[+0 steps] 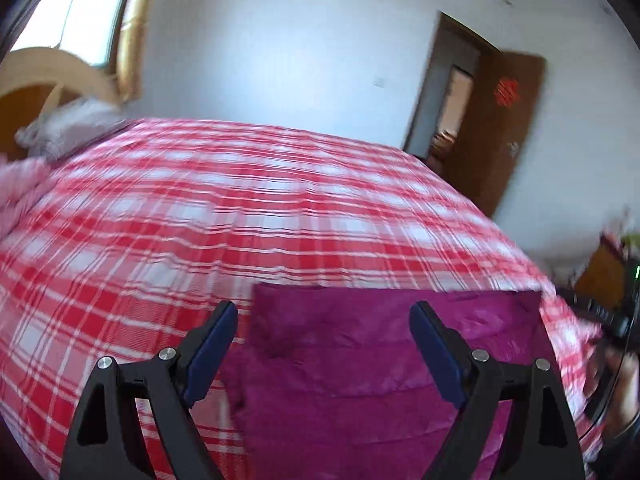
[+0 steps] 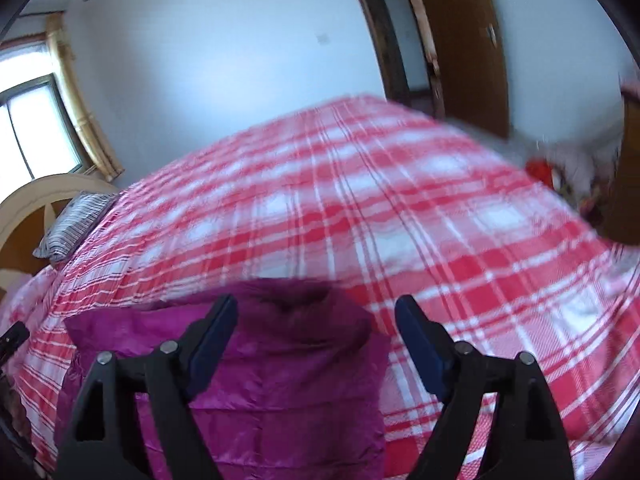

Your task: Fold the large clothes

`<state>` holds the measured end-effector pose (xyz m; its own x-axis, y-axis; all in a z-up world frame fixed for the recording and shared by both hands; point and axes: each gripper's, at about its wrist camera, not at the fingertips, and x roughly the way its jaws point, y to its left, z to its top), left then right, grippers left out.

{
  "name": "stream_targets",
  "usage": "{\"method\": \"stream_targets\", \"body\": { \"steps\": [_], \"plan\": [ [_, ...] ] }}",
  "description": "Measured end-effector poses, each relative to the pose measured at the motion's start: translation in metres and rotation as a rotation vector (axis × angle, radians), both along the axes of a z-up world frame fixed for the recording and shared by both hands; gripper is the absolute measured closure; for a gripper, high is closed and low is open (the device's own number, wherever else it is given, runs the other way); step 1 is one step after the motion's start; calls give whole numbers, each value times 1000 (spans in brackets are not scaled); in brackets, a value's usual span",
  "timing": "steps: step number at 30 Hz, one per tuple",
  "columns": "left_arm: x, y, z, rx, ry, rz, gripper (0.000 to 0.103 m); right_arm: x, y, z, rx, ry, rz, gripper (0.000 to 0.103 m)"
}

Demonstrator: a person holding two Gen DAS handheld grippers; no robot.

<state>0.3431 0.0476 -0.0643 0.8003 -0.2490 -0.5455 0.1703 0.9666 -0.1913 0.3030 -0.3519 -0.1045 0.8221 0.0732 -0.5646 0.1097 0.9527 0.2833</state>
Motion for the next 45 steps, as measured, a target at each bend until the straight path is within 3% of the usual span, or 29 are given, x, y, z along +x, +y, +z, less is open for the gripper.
{"method": "stream_targets", "body": {
  "steps": [4,8,16,18,23,30,45],
  "plan": [
    [11,-32,-9,59,18,-50,15,18,46,8,-80,16,137,25],
    [25,-54,-17,66,50,-82,15,43,77,-11,-116,71,208,36],
    [67,-83,-82,304,128,-19,15,70,104,-64,-206,156,258,37],
    [74,-77,-102,272,186,-17,15,70,104,-68,-207,157,255,37],
    [75,-73,-109,253,173,7,11,73,105,-75,-205,151,246,37],
    [85,-67,-121,189,233,10,5,82,102,-85,-172,174,237,36],
    [93,-64,-129,179,287,19,3,94,101,-93,-171,216,233,34]
  ]
}}
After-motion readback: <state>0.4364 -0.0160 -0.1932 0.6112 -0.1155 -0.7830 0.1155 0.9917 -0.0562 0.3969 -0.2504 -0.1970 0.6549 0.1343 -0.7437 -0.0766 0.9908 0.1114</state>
